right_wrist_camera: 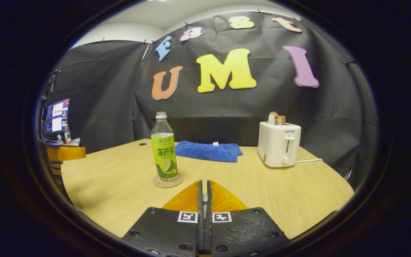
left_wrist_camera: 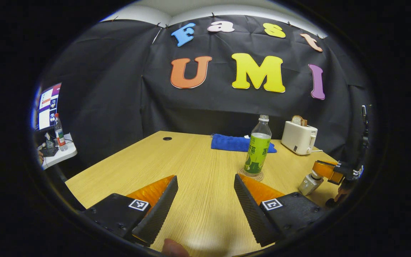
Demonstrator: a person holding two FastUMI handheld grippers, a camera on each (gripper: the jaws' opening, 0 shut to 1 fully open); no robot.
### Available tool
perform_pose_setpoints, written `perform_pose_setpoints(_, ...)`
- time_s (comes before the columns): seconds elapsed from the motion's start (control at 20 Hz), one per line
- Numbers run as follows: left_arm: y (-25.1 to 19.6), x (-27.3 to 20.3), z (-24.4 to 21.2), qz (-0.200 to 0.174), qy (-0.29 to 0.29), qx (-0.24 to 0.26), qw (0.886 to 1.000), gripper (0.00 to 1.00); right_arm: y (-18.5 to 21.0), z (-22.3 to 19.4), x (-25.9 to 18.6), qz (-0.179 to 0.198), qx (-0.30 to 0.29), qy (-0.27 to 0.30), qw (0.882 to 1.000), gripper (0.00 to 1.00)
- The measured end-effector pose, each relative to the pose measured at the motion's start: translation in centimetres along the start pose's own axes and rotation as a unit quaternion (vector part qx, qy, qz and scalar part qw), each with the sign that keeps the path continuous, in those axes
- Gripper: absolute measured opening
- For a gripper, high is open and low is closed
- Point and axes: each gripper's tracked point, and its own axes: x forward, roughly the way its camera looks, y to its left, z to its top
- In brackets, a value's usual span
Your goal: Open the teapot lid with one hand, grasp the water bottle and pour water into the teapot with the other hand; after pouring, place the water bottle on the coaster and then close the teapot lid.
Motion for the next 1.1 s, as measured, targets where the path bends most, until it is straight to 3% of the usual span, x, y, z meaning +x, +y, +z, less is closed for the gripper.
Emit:
perform_pose_setpoints(0.6, -1.2, -0.7, 0.9, -0.009, -0.009, 0.013, 1.0, 0.99, -0.1, -1.4, 0.0, -0.009, 0.002, 0.004, 1.0, 0.0)
perform_pose_setpoints(0.85, -1.3, -2.2, 1.8, -0.012, -0.016, 0.012, 1.0, 0.99, -0.3, -0.7, -0.3, -0.022, 0.002, -0.001, 1.0, 0.05)
perform_pose_setpoints(0.9, -1.5, -2.5, 2.2, -0.014, -0.021, 0.011, 1.0, 0.99, -0.6, 0.3, -0.8, -0.029, 0.003, -0.01, 1.0, 0.09)
perform_pose_setpoints(1.0, -2.6, -3.2, 3.2, -0.021, -0.036, 0.006, 0.999, 0.99, -1.2, 2.8, -2.0, -0.04, 0.005, -0.041, 0.998, 0.27)
perform_pose_setpoints(1.05, -3.4, -3.8, 3.8, -0.027, -0.043, 0.004, 0.999, 0.99, -1.3, 3.9, -2.8, -0.045, 0.006, -0.054, 0.997, 0.45)
perform_pose_setpoints(1.1, -4.2, -4.2, 4.3, -0.033, -0.048, 0.006, 0.998, 0.99, -1.5, 4.8, -3.8, -0.05, 0.006, -0.065, 0.997, 0.55)
